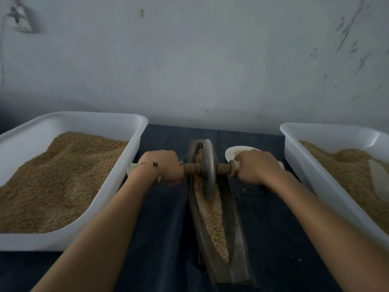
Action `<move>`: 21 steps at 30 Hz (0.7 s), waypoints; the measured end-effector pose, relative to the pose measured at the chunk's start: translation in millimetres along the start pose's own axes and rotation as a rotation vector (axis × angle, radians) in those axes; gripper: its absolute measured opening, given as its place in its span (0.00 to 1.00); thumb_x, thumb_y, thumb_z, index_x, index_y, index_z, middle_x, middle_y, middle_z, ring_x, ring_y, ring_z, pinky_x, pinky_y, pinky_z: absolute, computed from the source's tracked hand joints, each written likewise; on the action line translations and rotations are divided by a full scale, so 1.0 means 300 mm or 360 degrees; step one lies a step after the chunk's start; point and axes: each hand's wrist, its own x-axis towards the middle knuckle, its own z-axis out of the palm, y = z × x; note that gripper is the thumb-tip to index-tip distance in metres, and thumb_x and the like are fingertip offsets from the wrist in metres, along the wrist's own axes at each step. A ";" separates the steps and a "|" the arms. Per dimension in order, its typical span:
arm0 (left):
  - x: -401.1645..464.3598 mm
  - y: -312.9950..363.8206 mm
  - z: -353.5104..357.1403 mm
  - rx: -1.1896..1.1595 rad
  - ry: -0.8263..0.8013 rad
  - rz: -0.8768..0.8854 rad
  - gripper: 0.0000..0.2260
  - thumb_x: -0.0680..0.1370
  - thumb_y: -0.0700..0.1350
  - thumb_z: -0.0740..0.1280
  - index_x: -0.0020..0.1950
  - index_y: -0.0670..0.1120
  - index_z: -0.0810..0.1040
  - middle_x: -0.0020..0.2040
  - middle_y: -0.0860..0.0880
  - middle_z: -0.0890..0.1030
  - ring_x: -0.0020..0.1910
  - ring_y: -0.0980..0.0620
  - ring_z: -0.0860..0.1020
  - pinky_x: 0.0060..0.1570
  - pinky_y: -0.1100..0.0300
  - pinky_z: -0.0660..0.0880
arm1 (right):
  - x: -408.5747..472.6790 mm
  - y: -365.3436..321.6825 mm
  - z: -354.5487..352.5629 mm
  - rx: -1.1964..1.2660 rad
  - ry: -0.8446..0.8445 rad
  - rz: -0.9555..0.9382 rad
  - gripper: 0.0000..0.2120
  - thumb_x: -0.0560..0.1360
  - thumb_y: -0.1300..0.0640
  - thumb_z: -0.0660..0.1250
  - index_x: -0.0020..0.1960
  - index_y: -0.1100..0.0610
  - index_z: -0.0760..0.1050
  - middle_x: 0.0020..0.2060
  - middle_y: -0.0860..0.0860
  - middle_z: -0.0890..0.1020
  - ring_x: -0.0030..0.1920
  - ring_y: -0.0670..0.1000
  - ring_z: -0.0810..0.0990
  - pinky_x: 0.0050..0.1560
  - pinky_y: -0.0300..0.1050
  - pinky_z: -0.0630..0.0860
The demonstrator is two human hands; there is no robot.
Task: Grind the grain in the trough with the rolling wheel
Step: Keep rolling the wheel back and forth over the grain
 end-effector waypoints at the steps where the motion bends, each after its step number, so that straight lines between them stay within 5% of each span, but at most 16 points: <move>1: -0.035 0.006 0.024 0.0096 0.0203 0.0016 0.07 0.68 0.49 0.65 0.32 0.48 0.76 0.30 0.52 0.78 0.30 0.53 0.76 0.32 0.61 0.72 | -0.038 -0.004 0.015 -0.0029 0.0119 -0.0002 0.03 0.65 0.51 0.62 0.37 0.49 0.71 0.33 0.45 0.74 0.34 0.50 0.73 0.33 0.43 0.64; 4: -0.181 0.026 0.129 0.0420 0.0879 0.0154 0.10 0.72 0.52 0.63 0.33 0.50 0.68 0.28 0.55 0.71 0.26 0.56 0.70 0.29 0.62 0.65 | -0.186 -0.010 0.075 -0.0058 0.0570 -0.0086 0.11 0.64 0.53 0.69 0.39 0.49 0.67 0.31 0.46 0.72 0.33 0.53 0.75 0.33 0.43 0.63; 7: -0.289 0.023 0.220 0.0394 0.1407 0.0447 0.10 0.66 0.43 0.69 0.29 0.48 0.68 0.24 0.51 0.69 0.21 0.52 0.67 0.24 0.61 0.65 | -0.317 -0.006 0.140 -0.0067 0.1354 -0.0359 0.05 0.68 0.57 0.66 0.40 0.56 0.70 0.30 0.53 0.75 0.29 0.54 0.73 0.30 0.44 0.64; 10: -0.299 0.004 0.254 0.0409 0.1672 0.0501 0.10 0.64 0.40 0.69 0.28 0.46 0.68 0.23 0.49 0.69 0.20 0.51 0.66 0.21 0.59 0.64 | -0.331 0.007 0.159 -0.0099 0.1519 -0.0482 0.03 0.71 0.59 0.64 0.43 0.57 0.71 0.31 0.54 0.75 0.30 0.54 0.73 0.31 0.47 0.69; 13: -0.248 0.006 0.232 0.0277 0.1369 0.0410 0.13 0.60 0.43 0.73 0.27 0.47 0.68 0.22 0.51 0.69 0.19 0.52 0.67 0.22 0.63 0.62 | -0.254 -0.007 0.130 -0.0093 0.1375 -0.0438 0.09 0.60 0.62 0.74 0.36 0.58 0.74 0.28 0.53 0.76 0.28 0.54 0.73 0.29 0.45 0.70; 15: -0.181 0.000 0.187 0.0282 0.1068 0.0171 0.11 0.67 0.51 0.68 0.31 0.51 0.68 0.27 0.54 0.71 0.24 0.56 0.69 0.26 0.64 0.61 | -0.171 -0.013 0.081 -0.0104 0.1137 -0.0399 0.13 0.56 0.60 0.76 0.35 0.55 0.73 0.27 0.50 0.75 0.26 0.53 0.73 0.27 0.43 0.68; 18: -0.053 -0.026 0.120 -0.0014 0.0491 -0.0019 0.10 0.71 0.54 0.62 0.35 0.50 0.74 0.32 0.54 0.77 0.31 0.55 0.76 0.32 0.62 0.71 | -0.026 -0.001 0.010 -0.0192 0.0502 -0.0226 0.07 0.64 0.50 0.66 0.38 0.48 0.67 0.29 0.43 0.70 0.29 0.49 0.69 0.28 0.41 0.58; 21: 0.063 -0.041 0.034 -0.0207 -0.0049 -0.0037 0.08 0.59 0.50 0.66 0.28 0.47 0.80 0.29 0.52 0.81 0.32 0.52 0.80 0.39 0.58 0.78 | 0.114 0.018 -0.025 -0.0101 0.0001 -0.0177 0.04 0.64 0.49 0.63 0.37 0.47 0.73 0.33 0.45 0.76 0.32 0.46 0.73 0.29 0.42 0.61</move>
